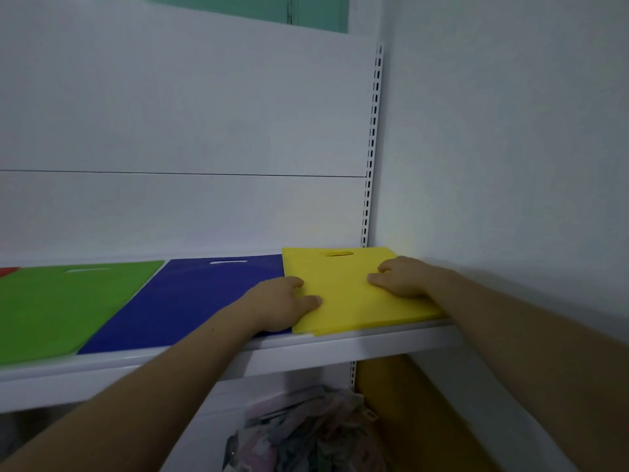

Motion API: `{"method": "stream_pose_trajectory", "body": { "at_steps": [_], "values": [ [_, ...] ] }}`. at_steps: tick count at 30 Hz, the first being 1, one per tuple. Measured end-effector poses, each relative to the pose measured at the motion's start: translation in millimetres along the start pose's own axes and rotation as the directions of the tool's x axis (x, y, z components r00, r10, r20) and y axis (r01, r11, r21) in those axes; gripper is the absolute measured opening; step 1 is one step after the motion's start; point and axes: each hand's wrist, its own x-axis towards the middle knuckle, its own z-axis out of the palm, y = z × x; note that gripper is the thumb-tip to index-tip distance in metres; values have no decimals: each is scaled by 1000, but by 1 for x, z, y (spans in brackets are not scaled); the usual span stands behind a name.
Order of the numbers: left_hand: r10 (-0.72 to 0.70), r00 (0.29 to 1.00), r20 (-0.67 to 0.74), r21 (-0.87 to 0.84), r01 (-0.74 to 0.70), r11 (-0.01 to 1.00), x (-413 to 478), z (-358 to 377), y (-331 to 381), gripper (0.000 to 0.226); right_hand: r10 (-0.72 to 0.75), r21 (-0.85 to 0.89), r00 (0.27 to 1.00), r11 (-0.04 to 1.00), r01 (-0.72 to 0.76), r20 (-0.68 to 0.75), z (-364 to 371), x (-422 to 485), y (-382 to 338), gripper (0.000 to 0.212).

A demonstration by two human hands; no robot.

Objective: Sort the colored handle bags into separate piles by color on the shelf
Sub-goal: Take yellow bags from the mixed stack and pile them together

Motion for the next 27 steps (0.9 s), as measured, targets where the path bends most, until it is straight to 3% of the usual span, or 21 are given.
{"method": "stream_pose_trajectory", "body": {
  "at_steps": [5,10,27],
  "values": [
    [63,998,-27,-40,-64,997,-15,1,7,70,10,-45,1000,999,-9,10,-1,0,3,62],
    [153,987,50,-21,-152,988,-27,2,19,79,9,-91,1000,996,-9,2,-6,-1,7,53],
    [190,980,59,82,-194,977,-32,12,24,74,19,-100,997,995,-11,80,-11,-5,6,68]
  ]
}}
